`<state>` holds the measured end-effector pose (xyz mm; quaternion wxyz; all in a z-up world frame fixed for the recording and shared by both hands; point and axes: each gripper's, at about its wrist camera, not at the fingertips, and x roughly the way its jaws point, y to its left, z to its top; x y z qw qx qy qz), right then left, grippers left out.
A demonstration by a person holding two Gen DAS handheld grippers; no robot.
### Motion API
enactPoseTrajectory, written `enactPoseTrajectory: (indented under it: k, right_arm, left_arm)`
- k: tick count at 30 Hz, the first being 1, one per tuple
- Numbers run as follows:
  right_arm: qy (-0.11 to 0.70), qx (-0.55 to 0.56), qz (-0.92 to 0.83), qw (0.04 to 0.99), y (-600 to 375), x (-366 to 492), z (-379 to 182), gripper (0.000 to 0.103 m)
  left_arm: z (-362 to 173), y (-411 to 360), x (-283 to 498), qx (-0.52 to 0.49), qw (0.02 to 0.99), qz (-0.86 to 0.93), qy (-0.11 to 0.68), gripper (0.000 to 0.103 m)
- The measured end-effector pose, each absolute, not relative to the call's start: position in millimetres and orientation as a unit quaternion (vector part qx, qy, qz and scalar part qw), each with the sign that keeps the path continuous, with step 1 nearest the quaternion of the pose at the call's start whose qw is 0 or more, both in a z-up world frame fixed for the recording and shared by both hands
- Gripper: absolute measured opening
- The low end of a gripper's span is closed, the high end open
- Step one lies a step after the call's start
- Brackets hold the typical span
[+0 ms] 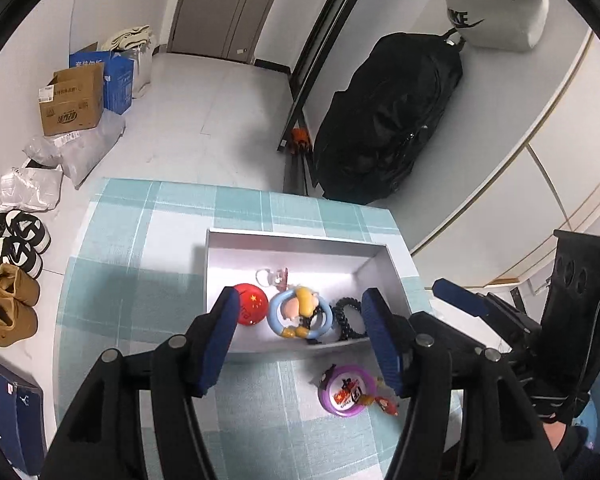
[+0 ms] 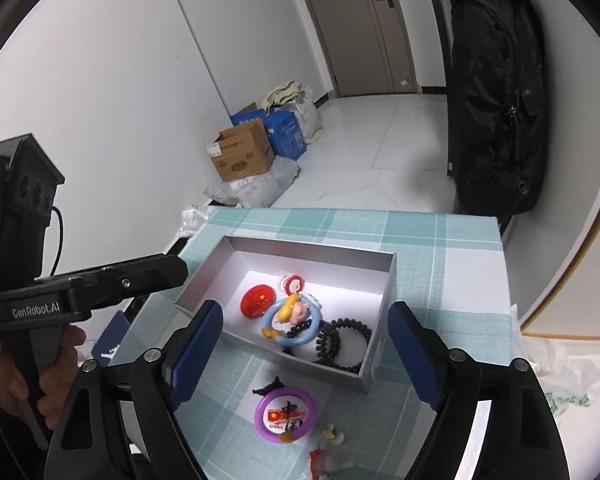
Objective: Organize jewelry
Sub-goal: 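Grasp the clear red-capped pacifier with the right tool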
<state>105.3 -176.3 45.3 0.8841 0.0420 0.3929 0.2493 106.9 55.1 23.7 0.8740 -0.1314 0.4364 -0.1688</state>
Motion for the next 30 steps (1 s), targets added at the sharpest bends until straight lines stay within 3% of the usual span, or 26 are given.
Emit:
enactPoseTrajectory:
  k: [7,16,30]
  right_arm:
    - [0.393,0.038,0.247,0.885,-183.1,85.1,45.7,0.087]
    - [0.395,0.017,0.245,0.885,-194.7,57.3,39.0,0.096]
    - [0.470,-0.061,0.255,0.843,-189.5,34.9,-4.9,0.097]
  left_arm:
    - [13.5,56.4,90.7,-0.140,0.874,-0.163,0.436,0.058]
    - [7.7,56.5,63.5,-0.144,0.878,-0.149,0.432,0.058]
    - [-28.0,28.3,45.9,-0.091,0.857,-0.139,0.488,0.059]
